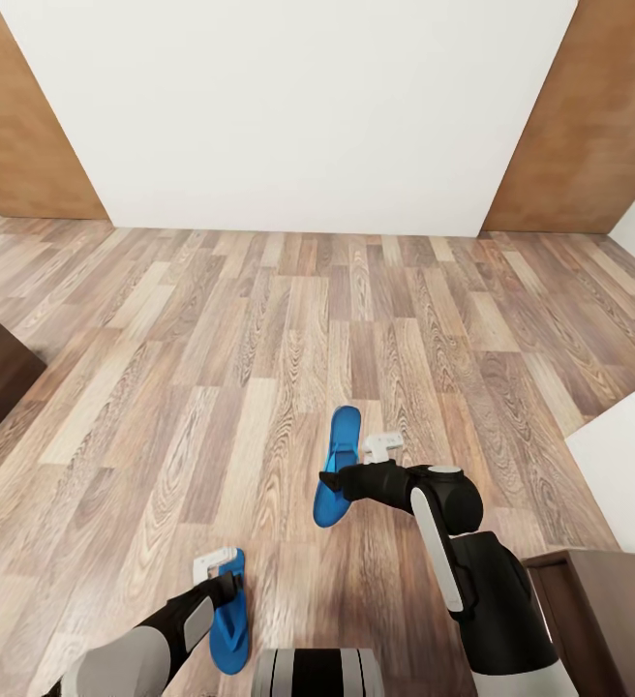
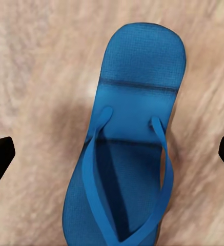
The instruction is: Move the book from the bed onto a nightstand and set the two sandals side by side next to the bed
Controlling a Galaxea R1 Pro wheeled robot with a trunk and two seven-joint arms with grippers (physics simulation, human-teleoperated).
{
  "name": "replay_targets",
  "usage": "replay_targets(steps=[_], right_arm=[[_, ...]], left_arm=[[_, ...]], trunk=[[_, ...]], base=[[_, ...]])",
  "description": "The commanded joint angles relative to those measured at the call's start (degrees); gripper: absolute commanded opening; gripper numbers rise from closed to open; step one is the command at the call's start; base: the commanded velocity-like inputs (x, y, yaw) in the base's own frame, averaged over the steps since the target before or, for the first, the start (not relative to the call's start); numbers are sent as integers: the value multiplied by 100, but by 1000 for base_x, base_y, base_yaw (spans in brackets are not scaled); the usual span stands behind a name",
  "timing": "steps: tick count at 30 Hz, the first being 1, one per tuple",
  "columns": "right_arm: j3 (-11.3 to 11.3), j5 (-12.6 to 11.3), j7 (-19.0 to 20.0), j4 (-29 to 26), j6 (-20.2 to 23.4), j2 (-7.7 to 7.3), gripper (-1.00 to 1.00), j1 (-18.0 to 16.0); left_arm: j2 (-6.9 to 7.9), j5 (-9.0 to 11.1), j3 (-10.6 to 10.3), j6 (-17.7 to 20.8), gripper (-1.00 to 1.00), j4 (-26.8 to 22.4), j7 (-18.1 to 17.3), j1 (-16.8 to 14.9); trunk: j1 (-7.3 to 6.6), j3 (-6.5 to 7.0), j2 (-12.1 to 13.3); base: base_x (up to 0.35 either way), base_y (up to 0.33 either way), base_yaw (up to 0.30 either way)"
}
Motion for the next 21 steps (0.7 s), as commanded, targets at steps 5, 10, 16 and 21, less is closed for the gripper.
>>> replay_targets(steps=[5, 10, 16, 21], right_arm=[[-2, -23, -2, -4, 28, 6, -100, -13], [-2, -33, 11, -4, 28, 10, -100, -20], [-8, -38, 32, -4, 28, 11, -100, -25], [-60, -41, 43, -4, 28, 28, -100, -22]], left_arm=[[-3, -50, 34, 4, 100, -6, 13, -14], [-2, -50, 34, 4, 100, -6, 13, -18], [-2, -50, 34, 4, 100, -6, 13, -19], [-2, -50, 34, 4, 100, -6, 13, -19]], trunk=[[9, -93, -7], [9, -93, -7], [9, -93, -7], [9, -93, -7]], base=[[0, 0, 0], [0, 0, 0], [0, 0, 0], [0, 0, 0]])
